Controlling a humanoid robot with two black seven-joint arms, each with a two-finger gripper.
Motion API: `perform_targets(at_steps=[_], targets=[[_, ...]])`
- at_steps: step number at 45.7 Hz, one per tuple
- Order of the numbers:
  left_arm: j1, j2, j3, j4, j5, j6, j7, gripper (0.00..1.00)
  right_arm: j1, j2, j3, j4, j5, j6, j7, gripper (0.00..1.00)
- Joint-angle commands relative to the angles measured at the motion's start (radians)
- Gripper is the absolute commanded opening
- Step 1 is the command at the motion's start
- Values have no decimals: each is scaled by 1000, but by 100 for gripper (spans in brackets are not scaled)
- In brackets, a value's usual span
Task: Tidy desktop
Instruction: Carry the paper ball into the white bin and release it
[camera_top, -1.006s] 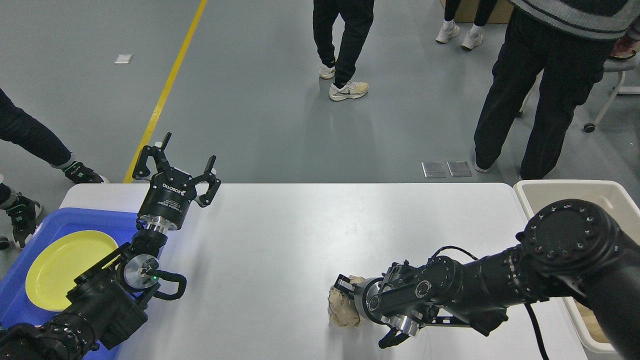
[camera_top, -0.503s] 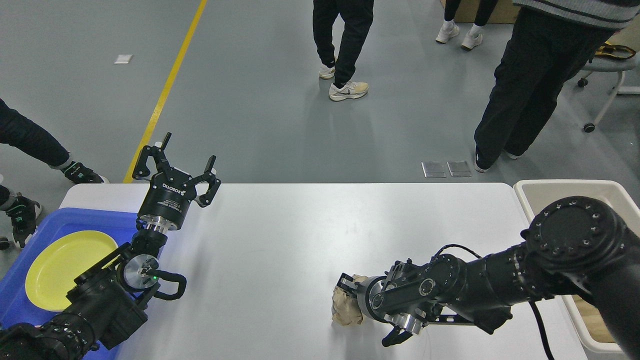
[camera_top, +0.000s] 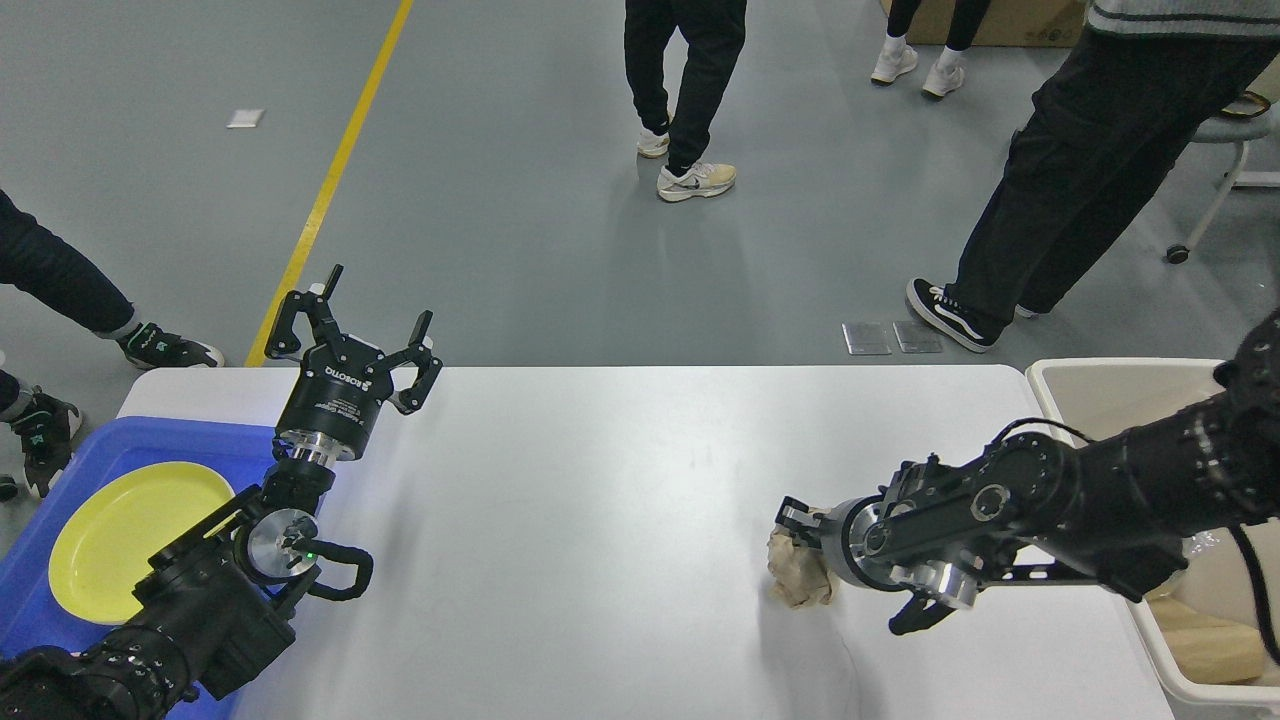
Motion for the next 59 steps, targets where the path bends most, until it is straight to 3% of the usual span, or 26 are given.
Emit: perform_targets(at_steps=[1,12,27,31,38,45,53,59], targets=[[0,0,0,0,0,0,0,100,92,-74,-42,57,0,30,0,0],[0,0,0,0,0,0,0,100,328,-161,-159,154,0,180,0,0],[0,0,1,0,0,0,0,100,825,-184,-268,272,0,672,0,0],[0,0,0,0,0,0,0,100,886,-197,-272,272,0,743,0,0],[0,0,0,0,0,0,0,100,876,-197,-332,247,-2,712,-1,0],[0,0,0,0,0,0,0,100,683,-203,-496,160,-50,548,0,0],[0,0,0,0,0,0,0,100,226,-276,-509,-190,-72,395,-1,0],[0,0,0,0,0,0,0,100,-96,-281,-490,-532,-57,286,-1,0]])
